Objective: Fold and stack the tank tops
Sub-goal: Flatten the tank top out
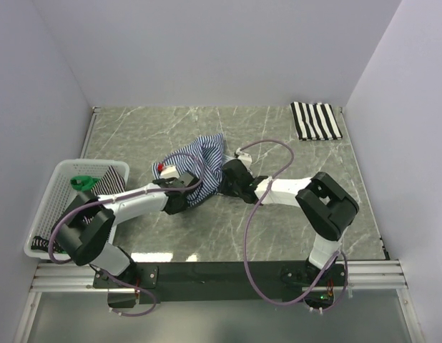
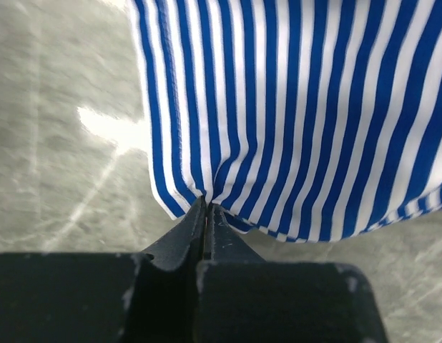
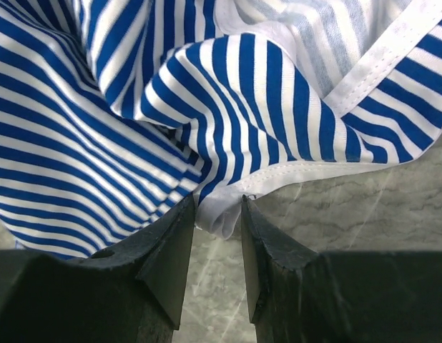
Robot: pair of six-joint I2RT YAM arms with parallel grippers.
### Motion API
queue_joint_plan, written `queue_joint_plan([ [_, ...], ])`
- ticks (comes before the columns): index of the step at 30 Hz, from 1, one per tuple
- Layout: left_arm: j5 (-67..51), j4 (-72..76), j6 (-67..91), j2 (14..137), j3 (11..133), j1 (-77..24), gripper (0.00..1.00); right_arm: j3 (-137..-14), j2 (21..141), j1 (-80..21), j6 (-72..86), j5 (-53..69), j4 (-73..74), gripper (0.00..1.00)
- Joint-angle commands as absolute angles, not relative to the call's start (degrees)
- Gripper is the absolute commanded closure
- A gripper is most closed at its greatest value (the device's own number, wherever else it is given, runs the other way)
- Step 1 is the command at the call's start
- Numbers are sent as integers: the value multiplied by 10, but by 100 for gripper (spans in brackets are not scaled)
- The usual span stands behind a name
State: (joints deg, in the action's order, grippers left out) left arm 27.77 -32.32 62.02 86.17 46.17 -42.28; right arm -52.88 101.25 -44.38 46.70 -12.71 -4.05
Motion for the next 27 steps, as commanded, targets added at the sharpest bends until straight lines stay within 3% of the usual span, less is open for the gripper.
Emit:
queue_joint_plan([
  [1,288,-325,614,817,468,-390,99,-537,1021,-444,476,-133,-67,60],
  [6,276,-322,601,796,460,-359,99,-537,1030,-445,483,-130,-86,60],
  [7,276,-323,601,795,461,-356,99,-538,1033,-444,483,-130,-87,63],
  [9,272,-323,599,793,460,-345,99,-550,1045,-443,483,-131,-77,75],
  [10,270,-323,599,791,459,-343,99,-555,1047,-440,481,-137,-68,91],
  [11,269,-323,597,788,458,-339,99,-554,1044,-429,481,-141,-55,100],
  [20,249,-323,573,765,478,-279,99,-452,861,-264,445,-127,-15,100],
  [27,249,-358,554,742,548,-278,99,-456,764,-246,409,-166,47,100],
])
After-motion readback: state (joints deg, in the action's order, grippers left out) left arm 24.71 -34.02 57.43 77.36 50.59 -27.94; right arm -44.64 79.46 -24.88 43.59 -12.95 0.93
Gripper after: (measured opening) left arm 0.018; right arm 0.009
